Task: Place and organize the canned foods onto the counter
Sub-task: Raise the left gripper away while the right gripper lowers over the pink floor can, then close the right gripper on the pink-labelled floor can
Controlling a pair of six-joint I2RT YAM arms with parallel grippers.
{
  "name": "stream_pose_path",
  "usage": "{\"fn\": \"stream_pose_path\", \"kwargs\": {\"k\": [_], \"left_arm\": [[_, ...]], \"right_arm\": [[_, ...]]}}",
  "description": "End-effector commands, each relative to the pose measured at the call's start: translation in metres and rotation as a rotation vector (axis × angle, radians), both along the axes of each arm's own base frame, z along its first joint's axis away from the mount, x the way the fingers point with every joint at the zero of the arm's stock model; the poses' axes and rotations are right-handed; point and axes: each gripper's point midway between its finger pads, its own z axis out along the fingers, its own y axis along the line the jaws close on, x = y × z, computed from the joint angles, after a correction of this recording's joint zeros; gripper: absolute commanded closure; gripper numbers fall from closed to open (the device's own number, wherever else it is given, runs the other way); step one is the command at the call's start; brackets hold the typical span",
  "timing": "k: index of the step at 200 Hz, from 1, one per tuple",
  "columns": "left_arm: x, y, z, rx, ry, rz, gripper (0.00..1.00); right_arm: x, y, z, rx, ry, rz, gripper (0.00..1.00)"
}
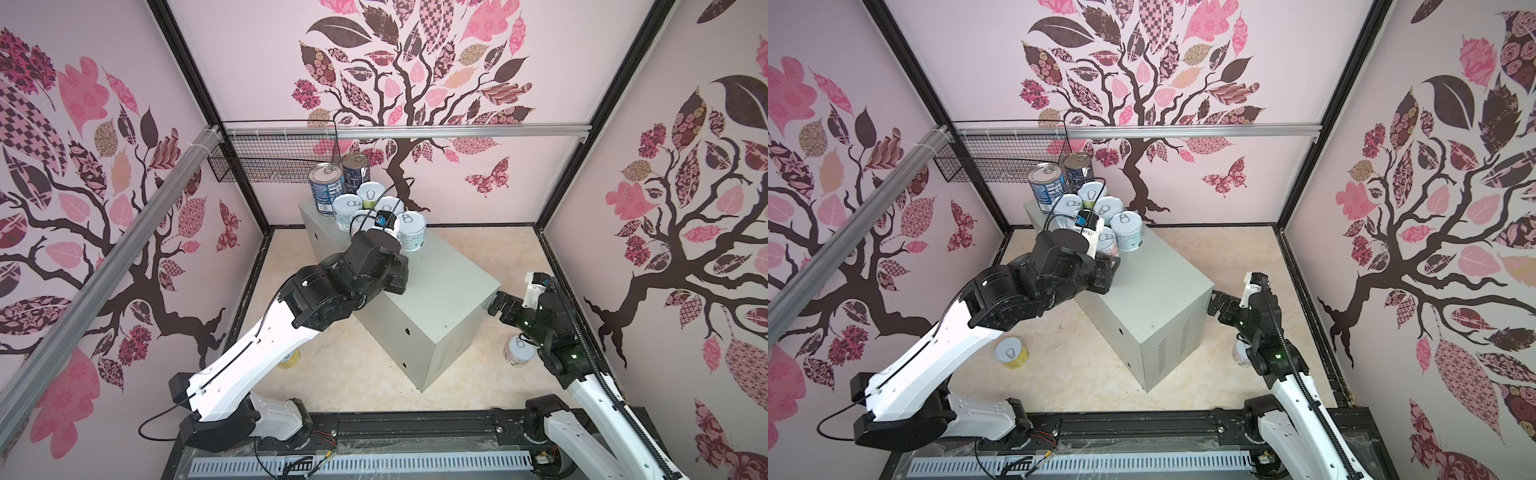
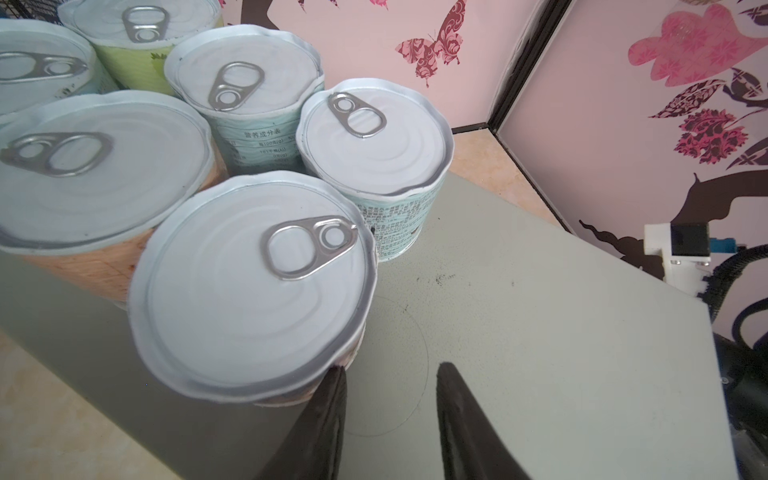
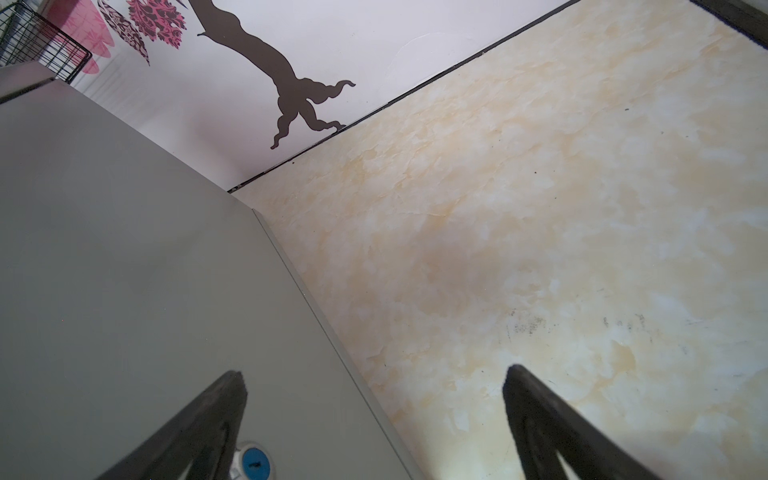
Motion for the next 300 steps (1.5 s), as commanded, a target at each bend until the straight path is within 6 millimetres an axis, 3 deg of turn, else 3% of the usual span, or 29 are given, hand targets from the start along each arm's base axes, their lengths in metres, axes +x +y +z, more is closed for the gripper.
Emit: {"fn": "stream_pose_path", "kwargs": {"k": [1,62,72,94,115,180,247,300], "left_arm": [[0.001,0.007,0.013,-0.032,-0.038,0.021,0.51],[-0.019,0.028,0.043,-0.106,-0.073,0.002,0.28],[-0.023,0.033,0.047,-0.118,-0.077,0.004,0.19],[-0.031,0.048,0.048,-0.123,-0.077,0.023,0.05],[-0.039,0.067,0.043,-0.13,-0.08,0.056,0.02],[-0.054,0.131,-0.028,-0.144,0.028,0.195,0.02],[-0.062,0.148,-0.109,-0.064,0.144,0.279,0.02],[-0.06,0.153,-0.155,-0.075,0.228,0.311,0.02]], "right_arm": [[-0.002,0.007,0.018,0.003,-0.031,0.03,0.0],[-0.005,-0.013,0.018,-0.045,0.018,-0.074,0.0],[-0.006,-0.018,0.018,-0.059,0.026,-0.1,0.0],[-0.01,-0.033,0.02,-0.093,0.048,-0.172,0.0],[-0.015,-0.046,0.019,-0.121,0.079,-0.241,0.0],[-0.034,-0.077,-0.012,-0.145,0.219,-0.434,0.0],[-0.054,-0.098,-0.046,-0.193,0.371,-0.576,0.0],[-0.064,-0.099,-0.066,-0.162,0.44,-0.617,0.0]]}}
